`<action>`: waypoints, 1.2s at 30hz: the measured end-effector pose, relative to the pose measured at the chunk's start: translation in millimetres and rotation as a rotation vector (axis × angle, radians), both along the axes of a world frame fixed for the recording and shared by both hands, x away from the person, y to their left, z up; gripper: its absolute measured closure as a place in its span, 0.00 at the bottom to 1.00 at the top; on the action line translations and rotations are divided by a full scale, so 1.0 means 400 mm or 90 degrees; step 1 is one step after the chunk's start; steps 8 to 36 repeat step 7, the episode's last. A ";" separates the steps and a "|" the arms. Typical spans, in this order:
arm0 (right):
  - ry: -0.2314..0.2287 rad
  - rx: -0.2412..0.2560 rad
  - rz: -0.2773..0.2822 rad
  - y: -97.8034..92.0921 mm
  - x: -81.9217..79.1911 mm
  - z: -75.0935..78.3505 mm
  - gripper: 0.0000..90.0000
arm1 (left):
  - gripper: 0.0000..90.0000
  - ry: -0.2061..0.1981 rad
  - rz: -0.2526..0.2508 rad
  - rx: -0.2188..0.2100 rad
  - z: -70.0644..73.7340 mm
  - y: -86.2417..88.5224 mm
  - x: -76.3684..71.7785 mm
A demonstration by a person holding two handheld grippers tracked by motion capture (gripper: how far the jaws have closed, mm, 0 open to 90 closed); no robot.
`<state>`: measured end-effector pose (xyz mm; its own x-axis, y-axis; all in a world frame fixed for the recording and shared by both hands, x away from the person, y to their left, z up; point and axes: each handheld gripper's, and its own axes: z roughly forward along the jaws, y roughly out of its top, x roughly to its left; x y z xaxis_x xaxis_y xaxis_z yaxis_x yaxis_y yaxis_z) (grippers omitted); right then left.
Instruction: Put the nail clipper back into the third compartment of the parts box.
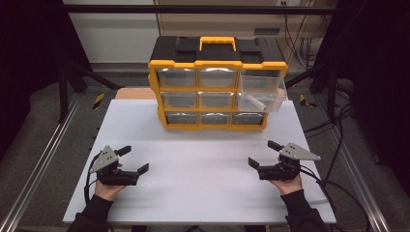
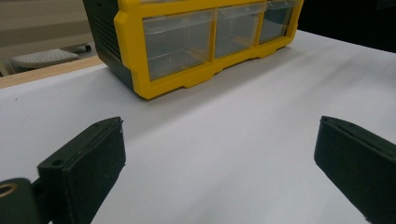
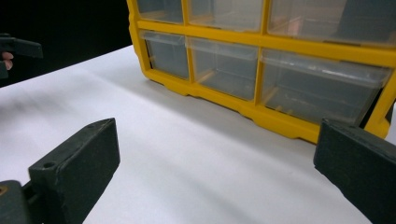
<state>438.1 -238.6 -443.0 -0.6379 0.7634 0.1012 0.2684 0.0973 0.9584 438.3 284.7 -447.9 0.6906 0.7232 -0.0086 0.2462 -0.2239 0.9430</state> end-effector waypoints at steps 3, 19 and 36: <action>-0.001 0.005 -0.002 -0.006 0.001 -0.014 0.01 | 0.02 0.000 0.000 0.000 0.000 0.000 0.001; -0.006 0.007 -0.007 -0.017 0.002 -0.018 0.01 | 0.02 0.001 0.001 0.004 -0.002 -0.003 0.002; -0.006 0.007 -0.007 -0.017 0.002 -0.018 0.01 | 0.02 0.001 0.001 0.004 -0.002 -0.003 0.002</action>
